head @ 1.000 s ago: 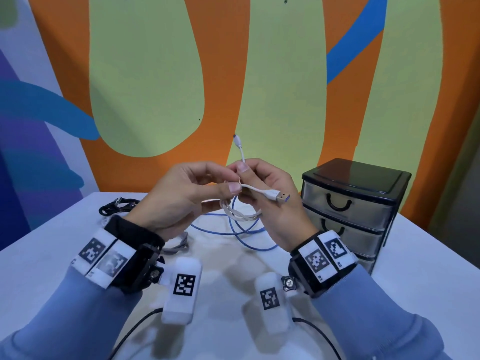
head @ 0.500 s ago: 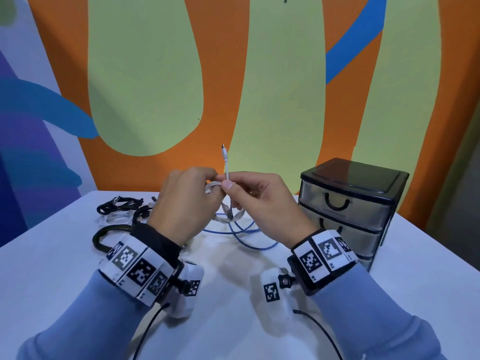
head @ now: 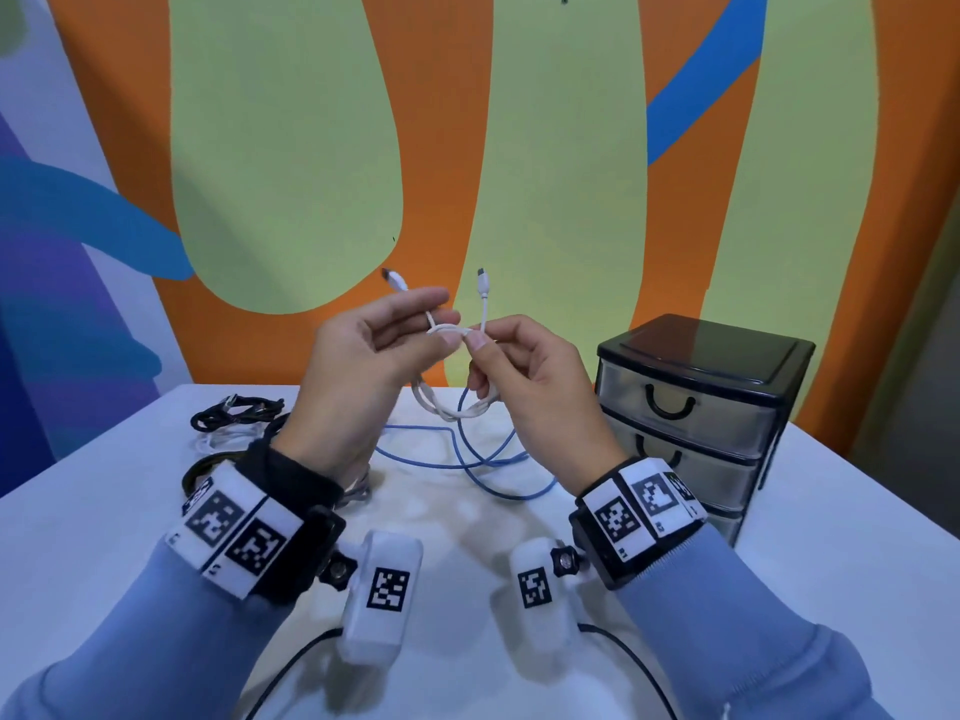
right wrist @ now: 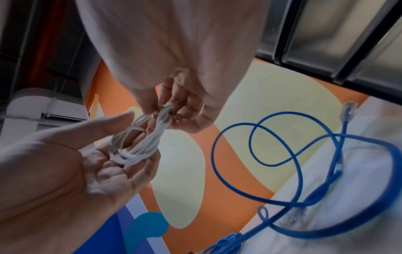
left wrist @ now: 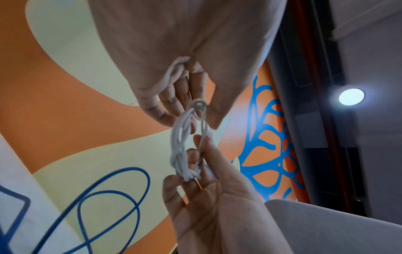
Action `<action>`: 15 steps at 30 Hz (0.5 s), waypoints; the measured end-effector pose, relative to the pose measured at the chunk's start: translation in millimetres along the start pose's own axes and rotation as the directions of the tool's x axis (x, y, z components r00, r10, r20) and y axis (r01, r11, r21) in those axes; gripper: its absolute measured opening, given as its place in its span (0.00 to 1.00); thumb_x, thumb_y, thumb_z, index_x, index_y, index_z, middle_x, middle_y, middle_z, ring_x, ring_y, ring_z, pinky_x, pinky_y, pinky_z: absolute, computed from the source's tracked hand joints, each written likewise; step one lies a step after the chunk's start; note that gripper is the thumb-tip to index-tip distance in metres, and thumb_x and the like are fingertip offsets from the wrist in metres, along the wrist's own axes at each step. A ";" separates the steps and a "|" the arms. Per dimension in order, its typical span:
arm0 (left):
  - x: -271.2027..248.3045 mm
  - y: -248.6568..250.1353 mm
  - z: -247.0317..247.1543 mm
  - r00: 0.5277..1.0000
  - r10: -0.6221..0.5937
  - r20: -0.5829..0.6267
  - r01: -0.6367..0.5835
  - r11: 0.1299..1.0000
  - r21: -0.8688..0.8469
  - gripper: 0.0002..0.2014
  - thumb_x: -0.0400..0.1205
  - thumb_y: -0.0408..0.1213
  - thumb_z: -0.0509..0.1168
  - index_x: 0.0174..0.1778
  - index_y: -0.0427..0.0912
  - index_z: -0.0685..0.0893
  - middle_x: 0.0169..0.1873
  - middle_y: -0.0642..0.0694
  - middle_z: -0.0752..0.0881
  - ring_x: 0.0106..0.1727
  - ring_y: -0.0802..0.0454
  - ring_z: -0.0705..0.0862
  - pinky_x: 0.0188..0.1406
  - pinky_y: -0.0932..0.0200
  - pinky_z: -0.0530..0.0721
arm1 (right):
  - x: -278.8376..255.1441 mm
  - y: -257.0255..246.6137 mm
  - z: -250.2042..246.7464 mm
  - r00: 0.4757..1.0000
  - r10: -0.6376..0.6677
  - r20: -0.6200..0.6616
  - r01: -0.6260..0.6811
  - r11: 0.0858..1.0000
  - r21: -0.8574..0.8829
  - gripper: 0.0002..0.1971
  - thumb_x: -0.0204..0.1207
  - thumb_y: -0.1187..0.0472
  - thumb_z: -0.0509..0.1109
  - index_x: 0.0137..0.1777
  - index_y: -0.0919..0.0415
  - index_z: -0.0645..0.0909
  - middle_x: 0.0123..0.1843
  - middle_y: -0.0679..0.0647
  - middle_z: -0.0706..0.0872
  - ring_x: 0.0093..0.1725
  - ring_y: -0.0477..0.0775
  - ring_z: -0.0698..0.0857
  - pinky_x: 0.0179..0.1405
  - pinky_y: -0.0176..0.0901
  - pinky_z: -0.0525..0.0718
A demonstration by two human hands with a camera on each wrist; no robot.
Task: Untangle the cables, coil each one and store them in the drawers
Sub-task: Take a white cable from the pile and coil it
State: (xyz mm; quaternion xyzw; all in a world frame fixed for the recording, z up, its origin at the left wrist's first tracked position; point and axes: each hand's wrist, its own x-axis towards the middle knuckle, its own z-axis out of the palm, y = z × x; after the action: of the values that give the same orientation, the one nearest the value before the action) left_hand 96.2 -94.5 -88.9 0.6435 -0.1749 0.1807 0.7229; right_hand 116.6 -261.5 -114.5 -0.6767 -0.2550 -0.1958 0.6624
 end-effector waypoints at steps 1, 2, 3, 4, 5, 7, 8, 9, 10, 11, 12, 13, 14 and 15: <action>0.5 0.9 0.3 1.000 -0.017 -0.005 0.017 0.999 -0.051 0.17 0.83 0.28 0.76 0.68 0.40 0.90 0.58 0.43 0.95 0.59 0.52 0.93 0.60 0.57 0.87 | 0.5 0.4 -0.5 1.000 0.006 -0.010 -0.006 1.000 0.011 0.07 0.89 0.61 0.70 0.56 0.66 0.84 0.33 0.53 0.87 0.36 0.50 0.83 0.44 0.46 0.82; 0.9 1.2 0.4 1.000 -0.026 -0.016 0.025 0.997 -0.079 0.16 0.85 0.30 0.74 0.69 0.39 0.89 0.59 0.44 0.95 0.60 0.52 0.93 0.58 0.58 0.88 | 1.1 1.1 -0.4 1.000 0.010 -0.018 -0.010 1.000 0.011 0.07 0.89 0.61 0.70 0.55 0.66 0.85 0.33 0.52 0.87 0.35 0.51 0.83 0.44 0.46 0.82; 0.8 1.4 0.1 0.999 -0.023 -0.027 0.021 0.996 -0.084 0.15 0.86 0.30 0.72 0.70 0.38 0.89 0.59 0.45 0.95 0.61 0.52 0.93 0.56 0.59 0.88 | 1.6 2.2 -0.2 0.999 0.015 -0.028 -0.015 1.000 -0.003 0.07 0.89 0.60 0.71 0.55 0.65 0.85 0.33 0.52 0.87 0.35 0.51 0.83 0.43 0.46 0.82; 0.9 0.6 -0.7 0.999 -0.008 -0.034 0.006 0.998 -0.061 0.15 0.87 0.29 0.71 0.71 0.38 0.89 0.59 0.45 0.95 0.63 0.52 0.93 0.57 0.60 0.89 | 2.2 3.6 -0.2 0.999 0.017 -0.043 -0.018 1.000 -0.023 0.07 0.88 0.60 0.72 0.55 0.64 0.86 0.33 0.52 0.86 0.35 0.51 0.83 0.42 0.46 0.82; 0.9 -0.7 -1.3 0.999 0.026 -0.032 -0.026 1.000 -0.010 0.16 0.87 0.27 0.71 0.72 0.37 0.88 0.59 0.45 0.95 0.64 0.51 0.93 0.59 0.61 0.90 | 2.6 5.2 -0.3 0.998 0.015 -0.061 -0.018 0.999 -0.046 0.07 0.87 0.59 0.73 0.54 0.62 0.88 0.32 0.51 0.86 0.36 0.52 0.83 0.42 0.48 0.82; -0.2 -4.0 -2.4 0.990 0.140 0.000 -0.138 0.977 0.165 0.22 0.87 0.21 0.69 0.77 0.40 0.85 0.58 0.43 0.95 0.66 0.53 0.92 0.65 0.57 0.90 | 3.0 8.3 -1.1 0.996 0.003 -0.089 -0.012 0.994 -0.107 0.07 0.86 0.56 0.75 0.54 0.58 0.90 0.31 0.50 0.84 0.35 0.57 0.82 0.41 0.50 0.80; -1.6 -4.9 -1.8 0.980 0.198 0.031 -0.200 0.946 0.254 0.27 0.87 0.20 0.68 0.82 0.44 0.81 0.56 0.44 0.95 0.67 0.56 0.91 0.67 0.55 0.90 | 2.7 9.2 -1.4 0.995 -0.005 -0.097 -0.008 0.990 -0.139 0.07 0.85 0.54 0.76 0.54 0.56 0.91 0.31 0.51 0.83 0.35 0.60 0.81 0.41 0.49 0.78; -3.0 -5.5 -0.2 0.968 0.245 0.058 -0.250 0.911 0.328 0.33 0.88 0.19 0.67 0.87 0.51 0.75 0.55 0.45 0.95 0.66 0.59 0.91 0.66 0.56 0.90 | 2.4 9.6 -1.5 0.995 -0.011 -0.101 -0.006 0.987 -0.162 0.06 0.84 0.53 0.76 0.54 0.54 0.92 0.31 0.52 0.81 0.35 0.63 0.80 0.40 0.48 0.77; -4.1 -5.7 0.9 0.957 0.281 0.069 -0.286 0.878 0.384 0.39 0.88 0.20 0.67 0.90 0.58 0.68 0.53 0.48 0.96 0.64 0.60 0.91 0.65 0.58 0.89 | 2.0 9.4 -1.2 0.995 -0.012 -0.102 -0.006 0.984 -0.178 0.06 0.84 0.53 0.76 0.54 0.53 0.93 0.31 0.52 0.80 0.35 0.63 0.81 0.40 0.48 0.77; -4.9 -5.7 1.3 0.951 0.303 0.070 -0.303 0.855 0.421 0.42 0.88 0.22 0.68 0.92 0.62 0.62 0.52 0.52 0.96 0.62 0.61 0.92 0.63 0.60 0.88 | 1.9 9.0 -1.0 0.995 -0.010 -0.103 -0.010 0.982 -0.187 0.06 0.84 0.53 0.76 0.54 0.51 0.93 0.31 0.51 0.80 0.36 0.63 0.81 0.39 0.47 0.77; -4.7 -5.9 0.8 0.951 0.303 0.060 -0.298 0.849 0.437 0.42 0.88 0.24 0.69 0.92 0.62 0.60 0.51 0.55 0.96 0.60 0.60 0.92 0.63 0.62 0.87 | 2.0 8.3 -1.0 0.994 -0.006 -0.109 -0.015 0.982 -0.189 0.06 0.84 0.53 0.76 0.54 0.51 0.93 0.30 0.50 0.81 0.36 0.63 0.83 0.39 0.46 0.77; -3.2 -6.3 -0.6 0.956 0.291 0.049 -0.283 0.858 0.429 0.38 0.88 0.25 0.70 0.89 0.59 0.64 0.50 0.56 0.96 0.59 0.59 0.93 0.64 0.60 0.87 | 1.8 7.4 -1.2 0.993 -0.003 -0.117 -0.020 0.982 -0.187 0.06 0.84 0.53 0.77 0.56 0.52 0.92 0.30 0.50 0.83 0.37 0.62 0.85 0.39 0.45 0.79; -0.3 -7.1 -2.8 0.963 0.267 0.041 -0.261 0.879 0.398 0.30 0.88 0.25 0.71 0.82 0.54 0.73 0.49 0.56 0.97 0.58 0.57 0.93 0.67 0.55 0.87 | 1.7 6.1 -1.5 0.992 -0.003 -0.126 -0.021 0.983 -0.184 0.06 0.83 0.53 0.77 0.57 0.51 0.91 0.30 0.48 0.86 0.37 0.60 0.87 0.38 0.46 0.80; 2.1 -7.3 -4.9 0.970 0.238 0.039 -0.237 0.907 0.348 0.20 0.87 0.25 0.72 0.72 0.48 0.80 0.49 0.54 0.97 0.58 0.54 0.94 0.69 0.49 0.88 | 1.3 5.2 -1.5 0.991 -0.005 -0.134 -0.019 0.984 -0.178 0.06 0.83 0.54 0.77 0.57 0.51 0.90 0.31 0.49 0.89 0.38 0.60 0.88 0.38 0.48 0.82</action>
State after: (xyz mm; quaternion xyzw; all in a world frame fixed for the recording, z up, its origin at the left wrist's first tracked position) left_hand 101.7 -90.4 -94.8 0.7354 -0.2153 0.2969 0.5698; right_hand 120.8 -262.8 -117.8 -0.7195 -0.1890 -0.2605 0.6154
